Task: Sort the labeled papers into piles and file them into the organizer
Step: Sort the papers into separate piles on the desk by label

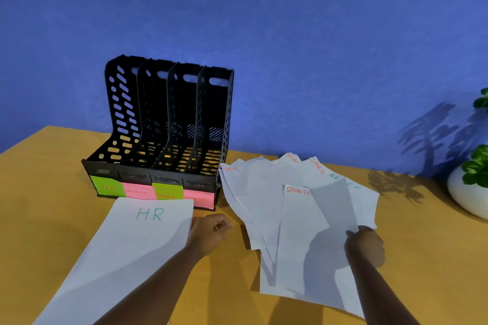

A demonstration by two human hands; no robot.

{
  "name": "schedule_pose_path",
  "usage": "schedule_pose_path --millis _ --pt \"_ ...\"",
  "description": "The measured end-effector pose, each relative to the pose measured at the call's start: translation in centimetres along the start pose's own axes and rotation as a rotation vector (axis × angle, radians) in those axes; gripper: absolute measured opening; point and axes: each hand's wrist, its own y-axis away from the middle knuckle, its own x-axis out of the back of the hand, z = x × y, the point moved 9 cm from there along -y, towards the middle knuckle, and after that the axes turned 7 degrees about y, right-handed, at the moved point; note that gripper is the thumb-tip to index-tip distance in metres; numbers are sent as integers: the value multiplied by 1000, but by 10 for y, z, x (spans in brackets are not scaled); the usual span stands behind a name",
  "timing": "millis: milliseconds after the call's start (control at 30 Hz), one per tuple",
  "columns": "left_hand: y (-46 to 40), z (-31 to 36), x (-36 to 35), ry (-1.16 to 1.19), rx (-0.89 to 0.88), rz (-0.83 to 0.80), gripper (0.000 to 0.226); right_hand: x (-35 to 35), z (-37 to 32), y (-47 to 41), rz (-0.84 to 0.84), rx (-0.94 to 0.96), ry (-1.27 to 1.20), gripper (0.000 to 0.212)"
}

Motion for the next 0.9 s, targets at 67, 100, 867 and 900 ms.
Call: schedule_pose_path --millis 67,100,867,900 --pt "1 -4 -14 117 126 -112 27 5 -38 -7 36 68 -65 27" --pt "2 -3 -20 178 191 -149 25 2 -51 -12 1 108 -88 29" --pt "13 -60 -9 124 603 -83 7 -77 -46 -31 -367 -169 -467 36" --pt "12 -60 -8 129 604 -83 7 -83 -47 -31 -418 -241 -575 40"
